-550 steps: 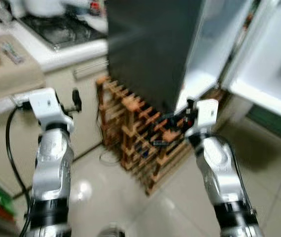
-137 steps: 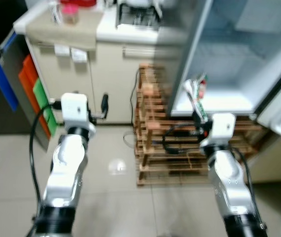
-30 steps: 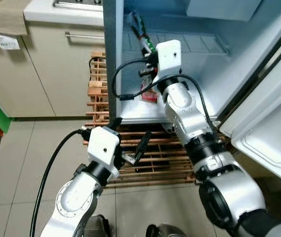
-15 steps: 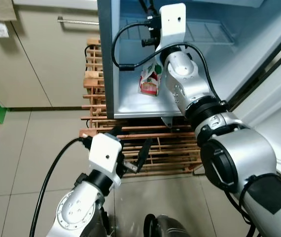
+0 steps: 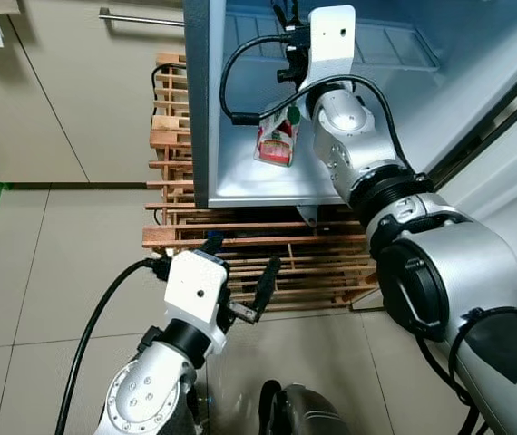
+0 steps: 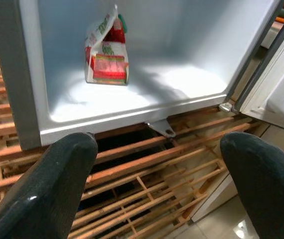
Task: Restocking fridge
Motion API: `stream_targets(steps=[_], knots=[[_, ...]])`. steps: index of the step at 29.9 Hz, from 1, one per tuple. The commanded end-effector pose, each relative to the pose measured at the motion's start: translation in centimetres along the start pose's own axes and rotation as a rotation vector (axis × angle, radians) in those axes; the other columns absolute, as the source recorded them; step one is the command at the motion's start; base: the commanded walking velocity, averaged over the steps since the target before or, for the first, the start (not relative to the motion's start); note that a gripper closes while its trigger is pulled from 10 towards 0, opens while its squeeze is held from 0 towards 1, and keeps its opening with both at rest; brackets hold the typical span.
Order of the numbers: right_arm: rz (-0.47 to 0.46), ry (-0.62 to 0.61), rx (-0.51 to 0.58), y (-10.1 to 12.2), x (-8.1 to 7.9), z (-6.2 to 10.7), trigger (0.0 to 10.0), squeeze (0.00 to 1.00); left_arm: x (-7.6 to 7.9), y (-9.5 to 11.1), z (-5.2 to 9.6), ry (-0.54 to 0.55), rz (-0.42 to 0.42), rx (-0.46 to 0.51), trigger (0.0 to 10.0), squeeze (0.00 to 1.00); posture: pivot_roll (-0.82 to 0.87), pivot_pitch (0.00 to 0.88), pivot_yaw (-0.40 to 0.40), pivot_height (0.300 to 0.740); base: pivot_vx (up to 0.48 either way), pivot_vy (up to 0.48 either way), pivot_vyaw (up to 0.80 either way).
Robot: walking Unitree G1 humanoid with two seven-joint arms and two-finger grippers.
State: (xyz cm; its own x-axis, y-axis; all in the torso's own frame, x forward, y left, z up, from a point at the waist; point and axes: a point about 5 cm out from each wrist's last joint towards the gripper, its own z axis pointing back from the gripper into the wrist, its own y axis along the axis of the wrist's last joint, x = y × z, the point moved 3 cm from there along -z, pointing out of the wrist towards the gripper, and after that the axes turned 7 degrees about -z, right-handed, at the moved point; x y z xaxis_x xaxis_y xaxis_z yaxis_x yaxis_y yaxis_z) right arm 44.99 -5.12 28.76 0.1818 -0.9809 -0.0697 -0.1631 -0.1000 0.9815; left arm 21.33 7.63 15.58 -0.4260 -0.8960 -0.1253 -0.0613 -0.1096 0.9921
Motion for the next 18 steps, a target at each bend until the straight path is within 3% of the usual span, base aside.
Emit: stream_targets(steps=[1, 8, 9, 14, 18], knots=[[0.011, -0.034, -0.028, -0.5, 0.9, 0.0, 10.0, 1.0, 0.5, 0.5, 0.1, -0.005, 0.007, 0.013, 10.0, 0.0, 0.15, 0.278, -0.171, 0.74, 0.0, 0.0, 0.0], [0.084, -0.018, 0.081, 2.6, 0.3, -0.4, 10.0, 1.0, 0.5, 0.7, -0.1, 0.003, 0.007, 0.019, 10.0, 0.0, 0.14, 0.277, -0.174, 0.74, 0.0, 0.0, 0.0], [0.123, -0.012, 0.139, 4.2, -0.1, -0.6, 10.0, 1.0, 0.5, 0.7, -0.2, 0.007, 0.007, 0.02, 10.0, 0.0, 0.14, 0.271, -0.177, 0.74, 0.0, 0.0, 0.0], [0.189, 0.01, 0.235, 6.7, -1.1, -0.6, 10.0, 1.0, 0.4, 0.8, -0.4, 0.015, 0.006, 0.025, 10.0, 0.0, 0.14, 0.265, -0.177, 0.74, 0.0, 0.0, 0.0], [0.198, 0.024, 0.26, 7.7, -1.5, -0.6, 10.0, 1.0, 0.3, 0.8, -0.7, 0.018, 0.007, 0.03, 10.0, 0.0, 0.13, 0.252, -0.18, 0.74, 0.0, 0.0, 0.0]])
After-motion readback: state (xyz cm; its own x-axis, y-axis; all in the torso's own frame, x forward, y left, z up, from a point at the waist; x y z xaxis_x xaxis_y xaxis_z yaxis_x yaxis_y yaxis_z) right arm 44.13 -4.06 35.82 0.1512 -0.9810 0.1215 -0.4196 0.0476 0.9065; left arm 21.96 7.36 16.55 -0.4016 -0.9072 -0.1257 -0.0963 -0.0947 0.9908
